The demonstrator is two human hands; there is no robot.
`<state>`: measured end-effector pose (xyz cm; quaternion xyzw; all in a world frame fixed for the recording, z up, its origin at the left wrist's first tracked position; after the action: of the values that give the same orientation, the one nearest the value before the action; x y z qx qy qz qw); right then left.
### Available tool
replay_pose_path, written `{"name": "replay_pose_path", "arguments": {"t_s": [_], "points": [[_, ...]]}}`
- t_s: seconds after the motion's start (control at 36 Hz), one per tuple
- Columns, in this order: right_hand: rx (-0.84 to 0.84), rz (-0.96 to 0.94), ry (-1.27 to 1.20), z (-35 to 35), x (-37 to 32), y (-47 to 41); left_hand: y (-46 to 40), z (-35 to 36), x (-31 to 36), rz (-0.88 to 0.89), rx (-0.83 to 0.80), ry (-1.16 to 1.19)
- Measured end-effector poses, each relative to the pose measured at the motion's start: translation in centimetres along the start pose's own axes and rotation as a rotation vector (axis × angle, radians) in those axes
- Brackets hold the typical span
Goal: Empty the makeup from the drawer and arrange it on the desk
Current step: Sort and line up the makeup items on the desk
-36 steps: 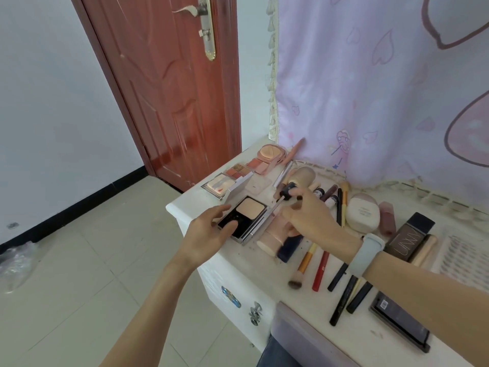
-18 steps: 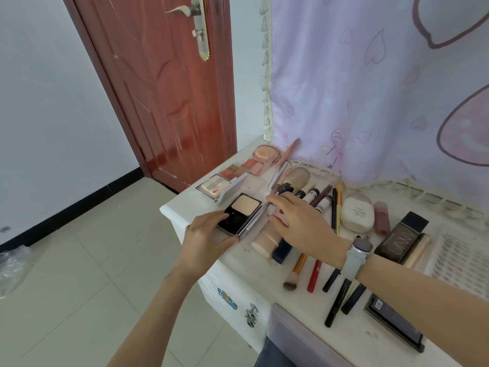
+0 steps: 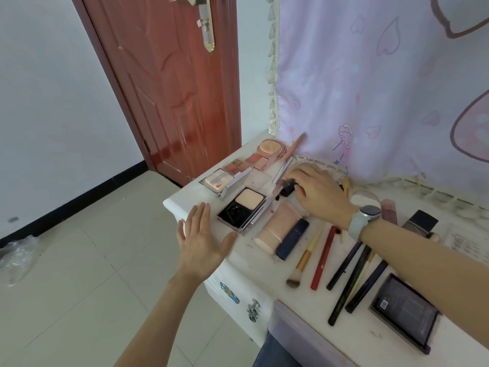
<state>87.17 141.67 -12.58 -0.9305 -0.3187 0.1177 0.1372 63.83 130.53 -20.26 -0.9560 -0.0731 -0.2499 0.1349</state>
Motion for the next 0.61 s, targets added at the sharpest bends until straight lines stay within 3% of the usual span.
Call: {"name": "replay_pose_path", "arguments": {"t_s": [0.22, 0.39, 0.61], "points": [[-0.3, -0.2, 0.353, 1.5, 1.6, -2.9, 0.2, 0.1, -0.2, -0.031, -0.05, -0.106], [-0.263, -0.302, 0.455, 1.5, 1.9, -2.8, 0.2, 0.2, -0.3, -0.035, -0.033, -0.137], [-0.137, -0.352, 0.376, 0.4, 3.1, 0.3, 0.2, 0.3, -0.2, -0.032, -0.011, -0.123]]}}
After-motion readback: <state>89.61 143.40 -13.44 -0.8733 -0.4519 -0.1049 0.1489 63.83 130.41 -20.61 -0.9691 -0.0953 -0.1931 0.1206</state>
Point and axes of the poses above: each hand's wrist, its own y-axis away from the middle knuckle, its own z-axis out of the palm, x = y × z, the point moved 2 cm from there along -y, towards the middle knuckle, and after that the axes turned 2 degrees about -x, right-handed, at the moved point
